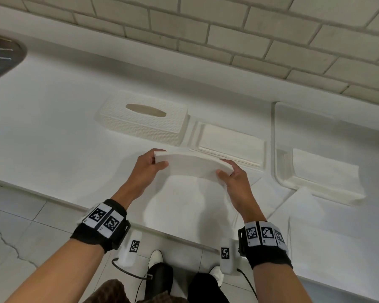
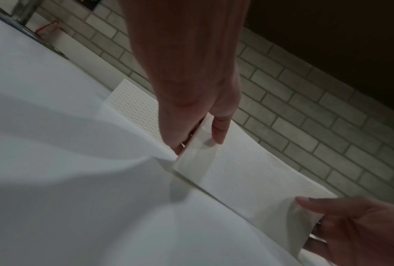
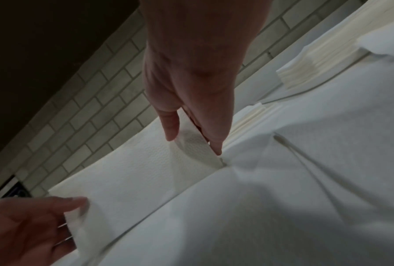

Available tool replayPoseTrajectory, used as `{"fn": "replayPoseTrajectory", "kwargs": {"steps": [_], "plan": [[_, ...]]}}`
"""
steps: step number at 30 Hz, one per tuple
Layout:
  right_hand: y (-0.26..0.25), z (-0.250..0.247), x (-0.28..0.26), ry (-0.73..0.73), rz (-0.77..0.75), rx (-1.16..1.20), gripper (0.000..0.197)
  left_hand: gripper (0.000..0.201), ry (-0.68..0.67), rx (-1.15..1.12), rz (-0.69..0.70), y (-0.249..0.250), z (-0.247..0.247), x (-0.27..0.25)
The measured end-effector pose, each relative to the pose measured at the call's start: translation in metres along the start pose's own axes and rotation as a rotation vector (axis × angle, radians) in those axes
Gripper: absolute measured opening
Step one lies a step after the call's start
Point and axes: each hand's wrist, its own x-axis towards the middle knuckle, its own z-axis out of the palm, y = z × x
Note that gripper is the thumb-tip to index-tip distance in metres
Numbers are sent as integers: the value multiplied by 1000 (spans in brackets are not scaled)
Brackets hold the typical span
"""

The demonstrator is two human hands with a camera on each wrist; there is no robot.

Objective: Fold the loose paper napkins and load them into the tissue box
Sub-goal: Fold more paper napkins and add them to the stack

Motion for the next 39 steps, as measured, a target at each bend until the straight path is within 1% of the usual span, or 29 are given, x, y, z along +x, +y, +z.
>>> {"fn": "replayPoseTrajectory", "kwargs": {"steps": [4, 6, 9, 14, 19, 25, 30, 31, 33, 36, 37, 39], "plan": [[6, 3, 0, 21, 10, -11, 28, 28, 19, 16, 8, -3, 3, 0], [5, 2, 0, 11, -12, 16, 26, 31, 20, 5, 24, -1, 2, -1], [5, 1, -1, -16, -12, 49, 28, 35, 17, 21, 20, 0, 2, 0], [5, -1, 0, -21, -6, 46, 26, 29, 21, 35, 23, -1, 4, -1], [6, -1, 2, -44, -4, 28, 26, 41, 9, 36, 29, -4, 2, -2], [9, -2, 4, -44, 0, 4, 22, 31, 31, 55, 21, -6, 2, 0], [12, -4, 2, -69, -6, -19, 26, 43, 27, 34, 41, -9, -3, -1], [13, -5, 3, -62, -10, -35, 25, 42, 34, 38, 40, -10, -4, 0], [13, -6, 2, -47, -9, -66, 22, 33, 40, 63, 31, -10, -3, 1], [11, -8, 2, 19, -3, -89, 9, 11, 56, 104, 44, -7, 3, 4], [8, -12, 3, 55, -13, -92, 6, 12, 64, 113, 59, -2, 7, 5], [-2, -21, 7, 131, -51, -86, 9, 14, 75, 121, 85, 14, 21, 11]]}}
